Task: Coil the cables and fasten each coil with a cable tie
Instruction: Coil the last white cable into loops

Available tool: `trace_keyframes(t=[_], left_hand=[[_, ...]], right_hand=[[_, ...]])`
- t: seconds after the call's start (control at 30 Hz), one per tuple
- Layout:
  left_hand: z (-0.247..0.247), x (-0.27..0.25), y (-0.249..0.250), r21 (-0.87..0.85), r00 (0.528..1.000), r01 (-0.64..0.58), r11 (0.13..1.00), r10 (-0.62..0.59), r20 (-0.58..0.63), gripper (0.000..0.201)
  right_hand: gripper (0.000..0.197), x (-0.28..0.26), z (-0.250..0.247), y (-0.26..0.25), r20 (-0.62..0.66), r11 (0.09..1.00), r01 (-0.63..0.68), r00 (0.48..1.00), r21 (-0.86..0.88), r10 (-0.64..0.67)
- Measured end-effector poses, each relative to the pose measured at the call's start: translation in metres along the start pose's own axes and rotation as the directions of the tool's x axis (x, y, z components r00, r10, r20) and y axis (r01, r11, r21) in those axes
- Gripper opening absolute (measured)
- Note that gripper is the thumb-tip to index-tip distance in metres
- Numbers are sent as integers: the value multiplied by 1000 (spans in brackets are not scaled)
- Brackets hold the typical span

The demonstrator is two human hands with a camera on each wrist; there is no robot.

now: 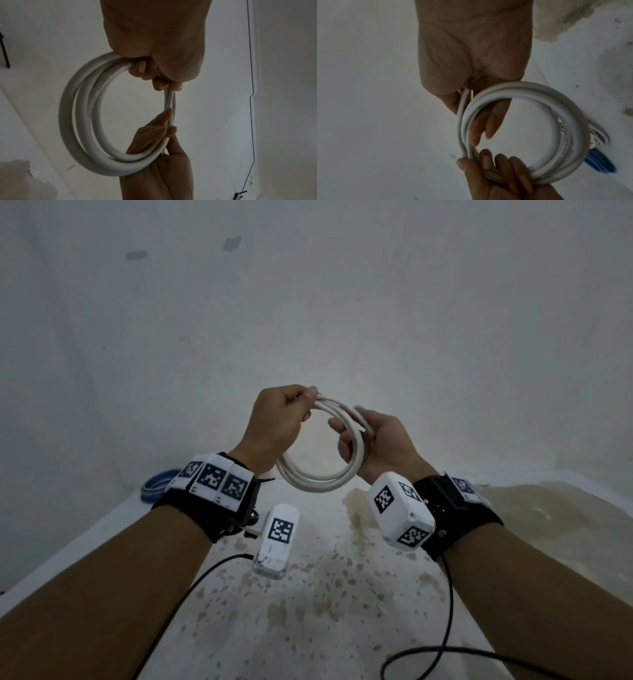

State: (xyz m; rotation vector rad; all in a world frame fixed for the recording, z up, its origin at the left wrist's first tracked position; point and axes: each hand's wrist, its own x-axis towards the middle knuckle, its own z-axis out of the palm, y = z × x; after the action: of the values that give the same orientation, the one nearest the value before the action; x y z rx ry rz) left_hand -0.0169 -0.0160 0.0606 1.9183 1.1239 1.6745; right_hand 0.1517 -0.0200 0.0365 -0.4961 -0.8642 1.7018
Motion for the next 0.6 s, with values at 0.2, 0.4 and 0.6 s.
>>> trace_keyframes(t=[0.2, 0.4, 0.6], left_hand=[[7, -7, -7, 107, 983, -67, 992, 84, -166, 28], [4, -6, 5, 166, 976, 100, 981, -129, 177, 22], [11, -15, 6, 259, 958, -27, 966, -49, 281, 23]], right_hand=[[52, -2, 7, 0, 23, 874, 82, 996, -479, -80], [40, -5, 3, -2, -103, 774, 55, 983, -630, -153], [35, -13, 4, -1, -100, 717, 82, 973, -692, -207]])
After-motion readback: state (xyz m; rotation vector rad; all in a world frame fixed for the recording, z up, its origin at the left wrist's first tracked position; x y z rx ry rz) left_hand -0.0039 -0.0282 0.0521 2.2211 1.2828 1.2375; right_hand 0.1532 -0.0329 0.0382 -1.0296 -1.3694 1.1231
